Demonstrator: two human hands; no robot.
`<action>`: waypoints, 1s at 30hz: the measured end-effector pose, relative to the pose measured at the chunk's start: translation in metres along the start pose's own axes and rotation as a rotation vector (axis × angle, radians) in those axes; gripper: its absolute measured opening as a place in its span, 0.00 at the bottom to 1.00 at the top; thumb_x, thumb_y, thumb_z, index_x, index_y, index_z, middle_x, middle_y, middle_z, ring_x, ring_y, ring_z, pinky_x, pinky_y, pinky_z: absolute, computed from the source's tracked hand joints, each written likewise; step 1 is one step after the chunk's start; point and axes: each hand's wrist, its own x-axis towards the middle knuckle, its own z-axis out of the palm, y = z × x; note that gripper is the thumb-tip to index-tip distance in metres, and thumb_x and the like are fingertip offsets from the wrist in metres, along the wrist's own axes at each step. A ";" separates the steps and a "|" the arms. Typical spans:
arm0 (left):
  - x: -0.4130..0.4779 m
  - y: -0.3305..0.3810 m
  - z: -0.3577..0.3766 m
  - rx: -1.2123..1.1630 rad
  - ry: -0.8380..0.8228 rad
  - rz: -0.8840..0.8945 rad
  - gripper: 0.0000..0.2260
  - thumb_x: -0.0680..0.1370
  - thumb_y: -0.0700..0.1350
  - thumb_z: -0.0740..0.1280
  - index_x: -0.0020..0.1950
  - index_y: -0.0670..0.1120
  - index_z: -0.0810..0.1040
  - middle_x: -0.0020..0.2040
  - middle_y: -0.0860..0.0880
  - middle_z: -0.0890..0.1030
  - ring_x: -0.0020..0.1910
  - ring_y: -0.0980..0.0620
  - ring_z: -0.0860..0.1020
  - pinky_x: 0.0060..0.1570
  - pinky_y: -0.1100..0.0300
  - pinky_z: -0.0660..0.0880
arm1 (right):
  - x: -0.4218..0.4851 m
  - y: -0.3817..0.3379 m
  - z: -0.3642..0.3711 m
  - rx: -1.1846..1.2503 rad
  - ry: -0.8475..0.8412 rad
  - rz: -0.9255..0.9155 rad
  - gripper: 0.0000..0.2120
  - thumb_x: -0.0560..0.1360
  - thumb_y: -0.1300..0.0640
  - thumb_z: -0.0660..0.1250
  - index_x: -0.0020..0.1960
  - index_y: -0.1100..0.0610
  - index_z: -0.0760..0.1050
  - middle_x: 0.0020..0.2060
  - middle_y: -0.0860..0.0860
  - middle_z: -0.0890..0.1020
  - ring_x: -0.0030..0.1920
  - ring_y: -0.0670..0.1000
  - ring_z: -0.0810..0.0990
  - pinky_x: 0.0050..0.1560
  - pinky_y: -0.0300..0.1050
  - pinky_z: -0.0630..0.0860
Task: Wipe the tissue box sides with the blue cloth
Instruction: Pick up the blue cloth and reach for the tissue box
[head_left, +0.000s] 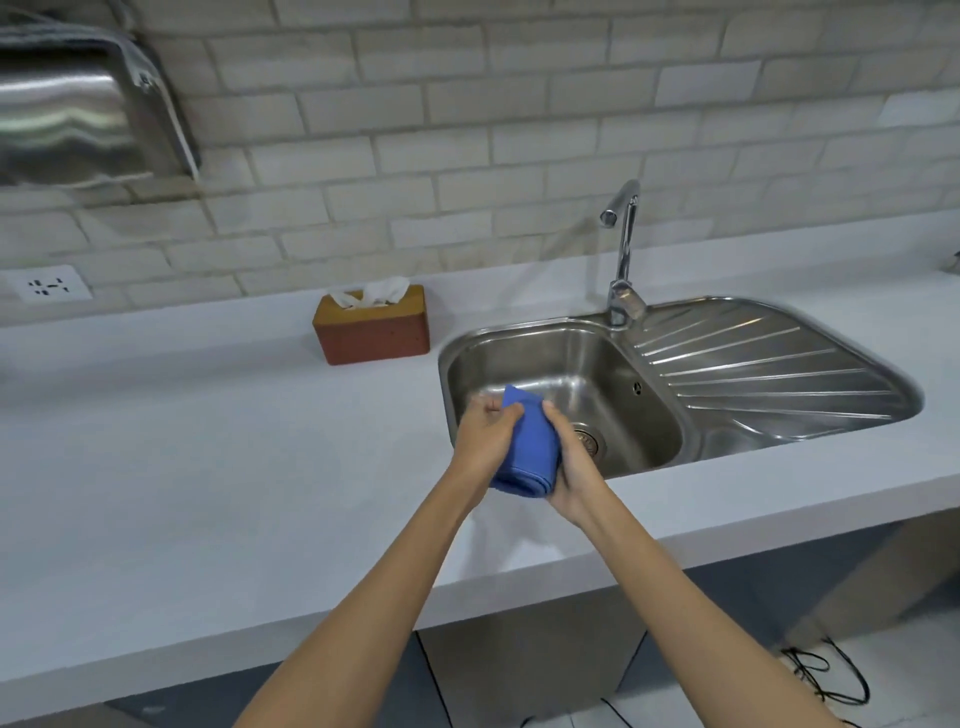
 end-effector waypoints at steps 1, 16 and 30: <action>0.003 -0.004 -0.011 0.073 0.092 0.069 0.04 0.78 0.44 0.63 0.44 0.47 0.71 0.43 0.51 0.77 0.42 0.52 0.77 0.36 0.65 0.72 | 0.004 -0.001 0.010 -0.024 -0.009 0.006 0.17 0.75 0.47 0.66 0.53 0.59 0.79 0.42 0.55 0.87 0.41 0.55 0.86 0.40 0.52 0.83; 0.109 -0.068 -0.183 -0.426 0.062 -0.383 0.11 0.79 0.48 0.62 0.58 0.44 0.76 0.47 0.48 0.85 0.45 0.49 0.83 0.42 0.57 0.79 | 0.163 -0.008 0.126 -0.803 -0.068 0.032 0.17 0.75 0.43 0.65 0.52 0.56 0.76 0.39 0.52 0.81 0.36 0.50 0.80 0.42 0.46 0.77; 0.287 -0.077 -0.298 -0.083 0.604 -0.220 0.16 0.81 0.47 0.59 0.64 0.37 0.70 0.62 0.35 0.76 0.61 0.38 0.75 0.62 0.47 0.72 | 0.333 -0.032 0.145 -0.999 0.101 -0.148 0.29 0.80 0.42 0.52 0.77 0.53 0.55 0.75 0.53 0.62 0.74 0.56 0.62 0.72 0.51 0.59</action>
